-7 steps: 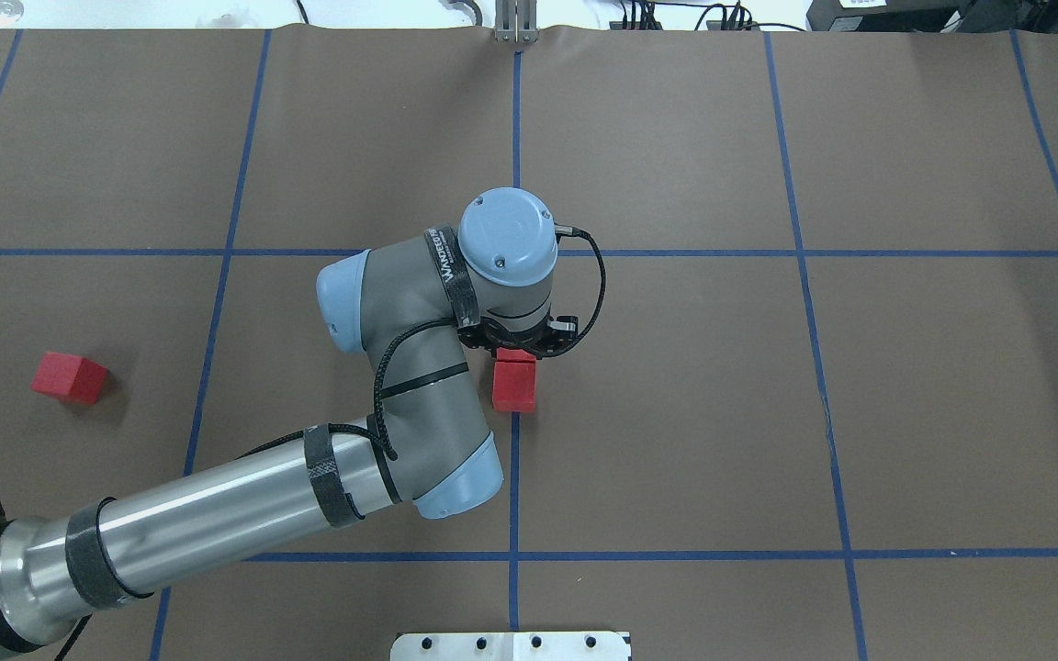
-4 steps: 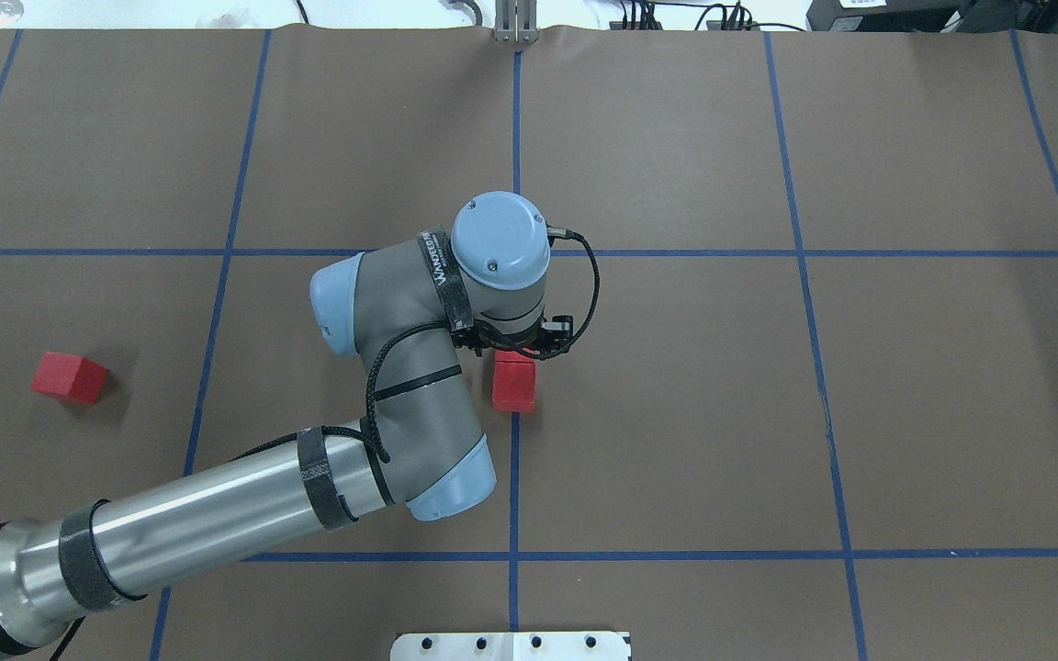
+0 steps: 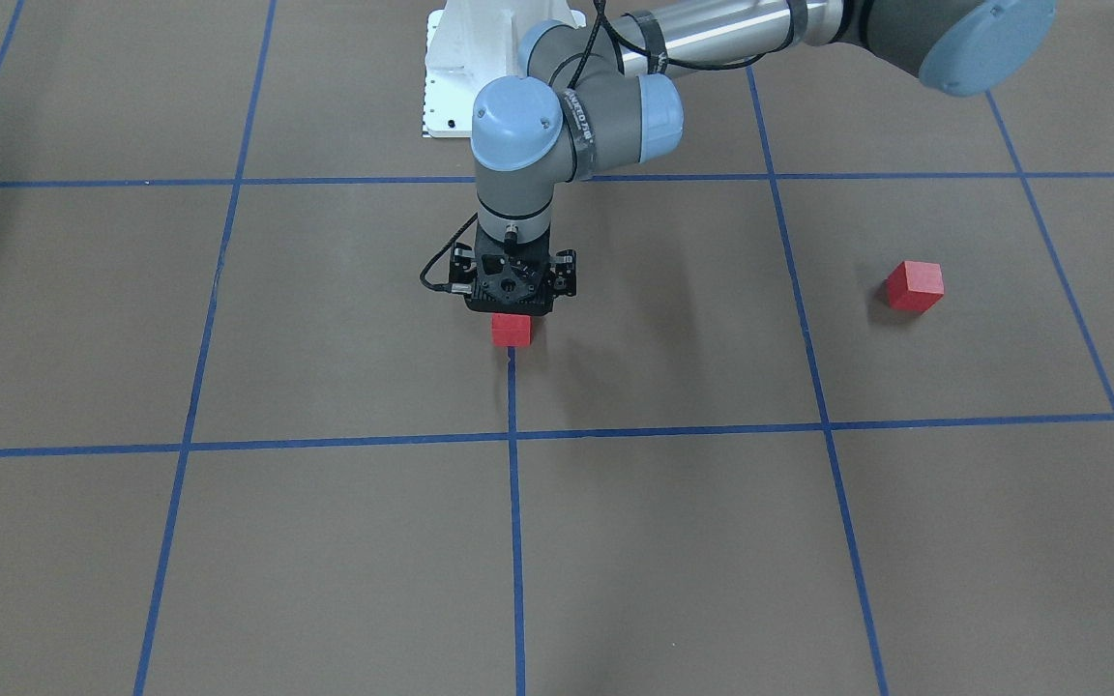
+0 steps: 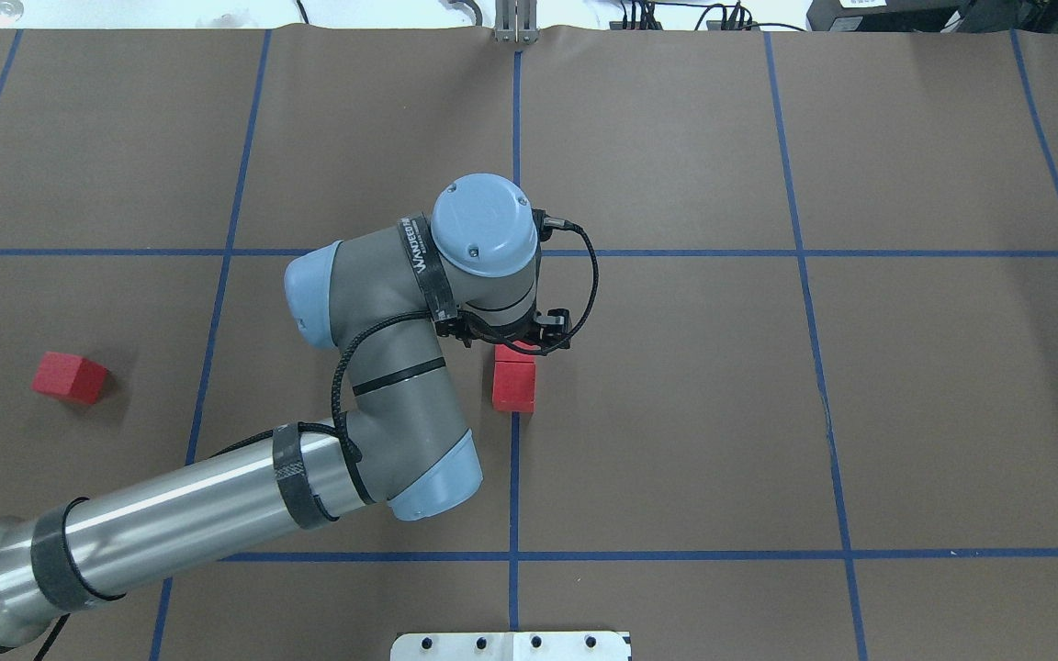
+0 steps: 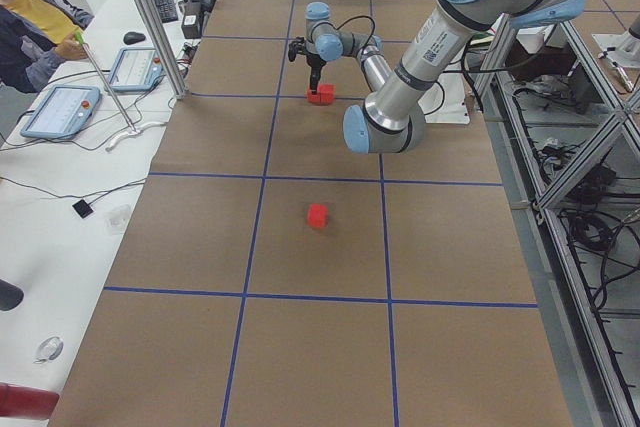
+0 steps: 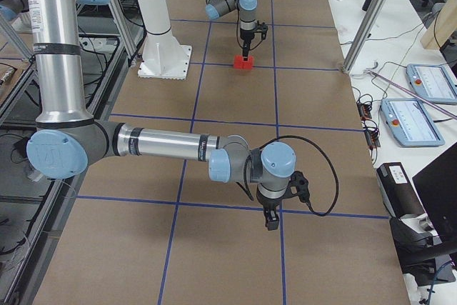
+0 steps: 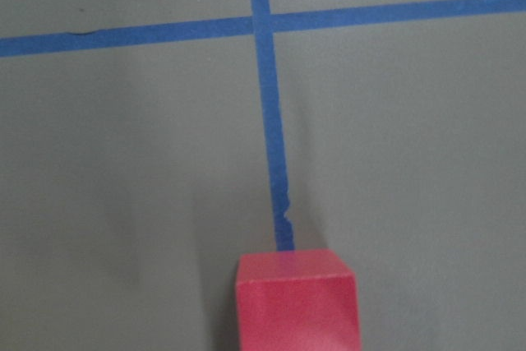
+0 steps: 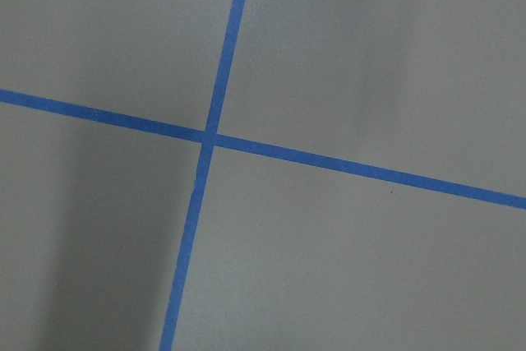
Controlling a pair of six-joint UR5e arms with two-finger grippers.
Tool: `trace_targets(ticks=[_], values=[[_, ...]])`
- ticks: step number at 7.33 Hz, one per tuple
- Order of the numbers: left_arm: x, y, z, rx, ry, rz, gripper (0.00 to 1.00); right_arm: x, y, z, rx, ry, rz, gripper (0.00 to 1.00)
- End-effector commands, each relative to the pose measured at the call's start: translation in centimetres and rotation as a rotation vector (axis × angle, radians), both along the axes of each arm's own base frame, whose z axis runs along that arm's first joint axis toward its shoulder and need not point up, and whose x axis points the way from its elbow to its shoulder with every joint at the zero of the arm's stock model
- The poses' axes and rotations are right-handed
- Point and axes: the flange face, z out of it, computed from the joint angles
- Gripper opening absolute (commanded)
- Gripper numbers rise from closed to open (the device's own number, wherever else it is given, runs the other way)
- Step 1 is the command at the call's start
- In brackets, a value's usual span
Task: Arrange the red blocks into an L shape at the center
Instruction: 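Open the left gripper and move it to the remaining red cube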
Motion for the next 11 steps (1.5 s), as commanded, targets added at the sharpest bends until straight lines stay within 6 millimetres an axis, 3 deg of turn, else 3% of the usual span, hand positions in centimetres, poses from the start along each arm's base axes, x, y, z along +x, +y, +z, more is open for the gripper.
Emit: trace_targets(ticks=[1,2,4,6,7,8,9,11], values=[[-9.7,1.3,6.8,0.132,-0.018,0.100,1.00,0.0,0.4,0.6,-0.018,-0.002,0.000,1.00],[-14.9,1.0,11.6,0.174,-0.042,0.153,1.00,0.0,0.7,1.2,-0.032,-0.002,0.000,1.00],[-23.9,-1.5,19.4,0.120,-0.078,0.126,1.00,0.1,1.0,2.0,-0.047,-0.002,0.001,1.00],[-30.8,-2.1,27.5,0.104,-0.115,0.100,1.00,0.0,1.4,2.4,-0.055,-0.001,-0.001,1.00],[-33.9,-1.8,29.8,0.047,-0.083,0.120,1.00,0.0,1.3,2.3,-0.051,-0.001,-0.001,1.00],[-36.7,-1.3,32.3,0.019,-0.094,0.119,1.00,0.0,1.3,2.3,-0.051,-0.001,-0.001,1.00],[-37.8,-0.3,34.4,0.005,-0.101,0.115,1.00,0.0,1.3,2.3,-0.051,0.001,-0.001,1.00],[-37.9,0.4,35.6,-0.039,-0.044,-0.004,1.00,0.0,1.2,2.1,-0.045,0.001,-0.001,1.00]])
